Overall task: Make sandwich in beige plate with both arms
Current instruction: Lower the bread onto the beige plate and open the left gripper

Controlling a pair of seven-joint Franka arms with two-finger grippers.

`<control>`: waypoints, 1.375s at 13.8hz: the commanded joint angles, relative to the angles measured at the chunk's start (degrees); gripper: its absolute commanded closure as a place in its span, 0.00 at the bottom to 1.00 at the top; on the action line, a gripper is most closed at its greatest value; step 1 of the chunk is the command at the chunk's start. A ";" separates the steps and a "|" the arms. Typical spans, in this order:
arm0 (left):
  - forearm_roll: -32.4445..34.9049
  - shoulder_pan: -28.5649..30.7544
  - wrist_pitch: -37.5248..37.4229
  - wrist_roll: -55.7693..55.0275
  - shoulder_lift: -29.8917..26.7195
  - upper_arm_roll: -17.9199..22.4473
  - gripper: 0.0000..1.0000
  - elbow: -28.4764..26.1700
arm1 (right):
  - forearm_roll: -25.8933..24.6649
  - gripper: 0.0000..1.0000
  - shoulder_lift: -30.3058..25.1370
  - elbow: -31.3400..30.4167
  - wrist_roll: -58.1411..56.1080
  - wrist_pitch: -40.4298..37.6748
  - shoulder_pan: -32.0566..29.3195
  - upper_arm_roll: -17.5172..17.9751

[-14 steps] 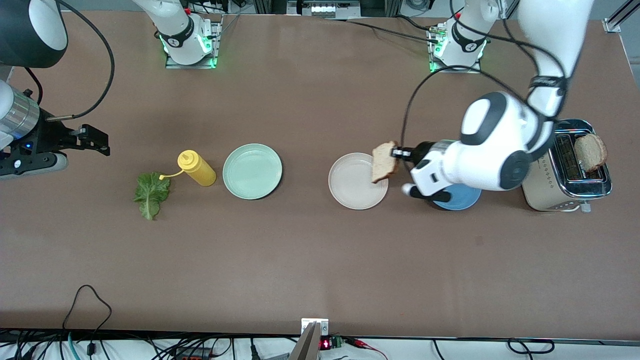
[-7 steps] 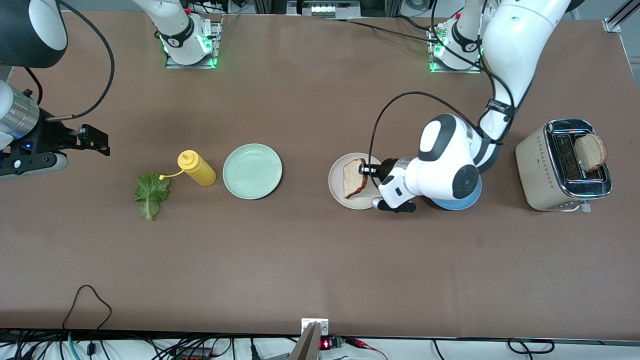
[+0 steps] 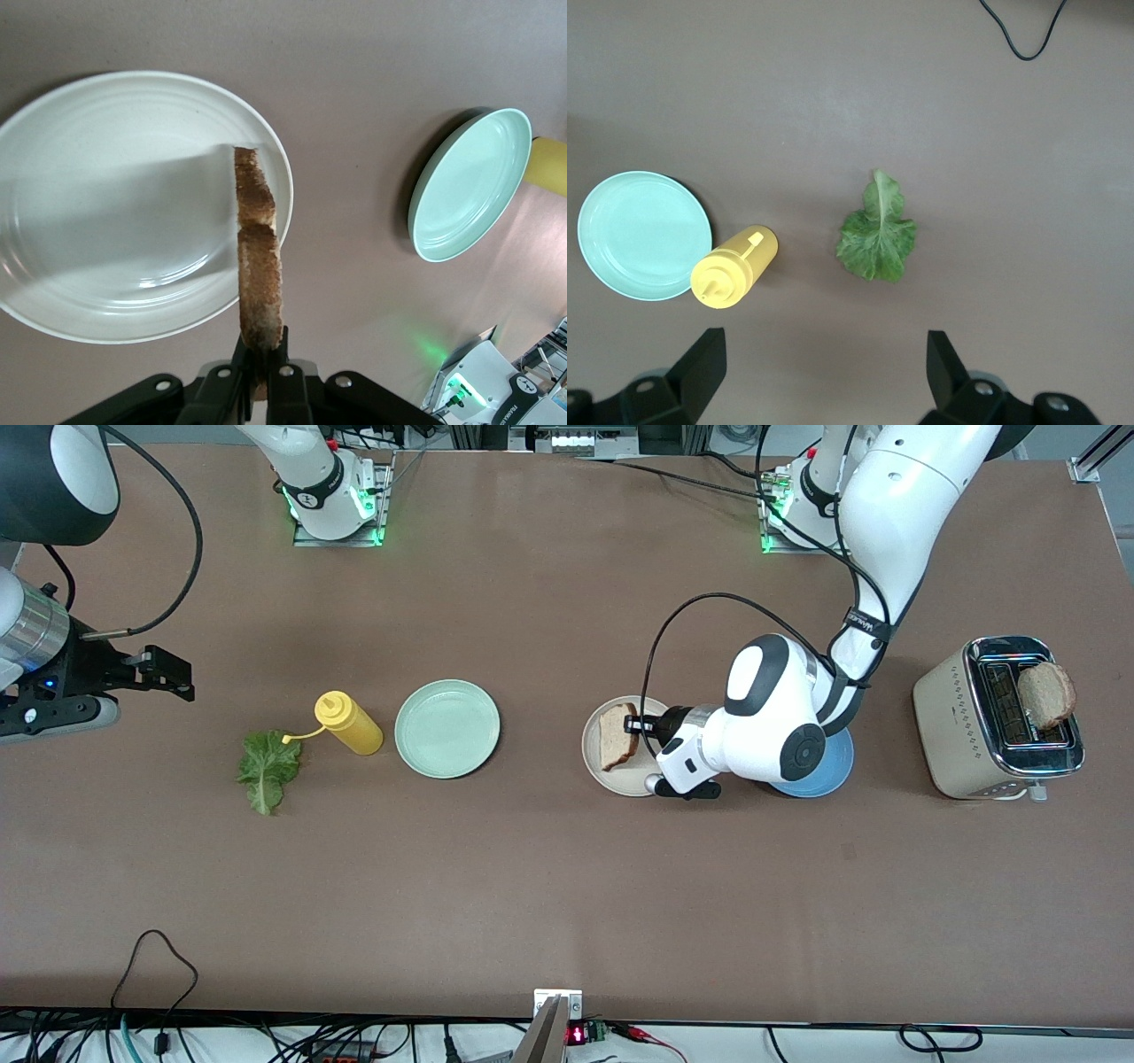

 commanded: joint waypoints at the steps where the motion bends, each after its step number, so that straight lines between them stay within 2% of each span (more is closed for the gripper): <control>1: -1.80 -0.57 0.44 -0.31 0.29 0.39 0.99 -0.63 | 0.75 0.00 -0.58 -0.71 -0.24 0.58 -0.53 0.12; 5: -1.72 -0.14 0.97 -0.31 0.47 0.56 0.92 -1.32 | 0.75 0.00 -0.58 -0.71 -0.24 0.58 -0.53 0.12; 8: -0.93 0.13 0.97 0.39 1.26 1.18 0.76 -1.33 | 0.84 0.00 -0.58 -0.71 -0.24 0.58 -0.53 0.12; 9: -0.84 0.39 0.88 0.57 1.61 1.53 0.66 -1.33 | 0.84 0.00 -0.58 -0.71 -0.24 0.58 -0.53 0.12; 11: 1.17 0.83 0.62 0.66 1.79 2.15 0.37 -1.33 | 0.84 0.00 -0.58 -0.71 -0.24 0.58 -0.53 0.12; 14: 2.94 2.32 -0.78 0.66 1.00 2.15 0.00 -1.94 | 0.84 0.00 -0.58 -0.71 -0.24 0.76 -0.53 0.04; 19: 7.51 7.16 -6.76 3.38 -4.00 2.23 0.00 -1.24 | 0.84 0.00 -0.49 -0.71 -0.24 0.76 -0.62 0.04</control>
